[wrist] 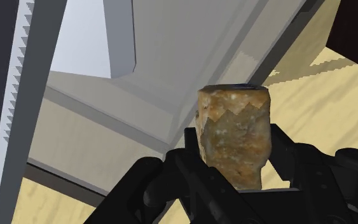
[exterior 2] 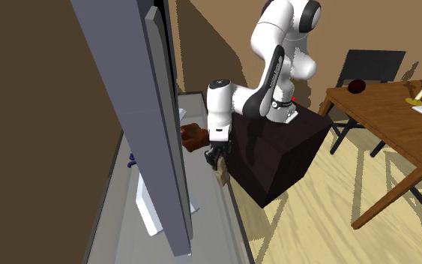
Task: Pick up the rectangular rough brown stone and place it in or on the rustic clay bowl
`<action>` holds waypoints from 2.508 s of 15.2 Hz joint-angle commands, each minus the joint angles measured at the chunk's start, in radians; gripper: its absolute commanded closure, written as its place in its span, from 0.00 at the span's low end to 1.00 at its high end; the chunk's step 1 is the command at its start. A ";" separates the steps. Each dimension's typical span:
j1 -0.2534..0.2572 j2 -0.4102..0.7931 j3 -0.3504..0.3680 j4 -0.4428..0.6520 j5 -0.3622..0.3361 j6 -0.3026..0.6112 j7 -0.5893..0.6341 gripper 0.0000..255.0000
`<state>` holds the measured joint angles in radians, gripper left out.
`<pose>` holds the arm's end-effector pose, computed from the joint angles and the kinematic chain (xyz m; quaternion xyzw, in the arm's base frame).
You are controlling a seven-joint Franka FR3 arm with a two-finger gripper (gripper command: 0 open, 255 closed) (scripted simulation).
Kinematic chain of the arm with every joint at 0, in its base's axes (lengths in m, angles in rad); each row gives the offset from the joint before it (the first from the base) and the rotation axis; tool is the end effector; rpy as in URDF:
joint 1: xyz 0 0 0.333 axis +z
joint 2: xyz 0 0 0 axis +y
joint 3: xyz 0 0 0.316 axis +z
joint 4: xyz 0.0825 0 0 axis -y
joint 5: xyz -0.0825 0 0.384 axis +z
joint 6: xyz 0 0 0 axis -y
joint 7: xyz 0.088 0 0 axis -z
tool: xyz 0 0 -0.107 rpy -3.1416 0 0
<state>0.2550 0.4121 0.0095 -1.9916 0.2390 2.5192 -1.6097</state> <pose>0.6001 0.1601 0.2646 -0.6619 -0.7434 -0.0926 0.0245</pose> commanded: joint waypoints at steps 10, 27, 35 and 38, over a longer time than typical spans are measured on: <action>-0.094 -0.117 -0.028 -0.107 0.029 -0.031 -0.138 1.00; -0.360 -0.196 -0.156 -0.203 0.096 -0.097 -0.576 1.00; -0.465 -0.146 -0.207 -0.155 0.121 -0.131 -0.743 1.00; -0.469 -0.116 -0.200 -0.159 0.139 -0.099 -0.761 1.00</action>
<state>-0.2124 0.2868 -0.1928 -2.1508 0.3728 2.4108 -2.3651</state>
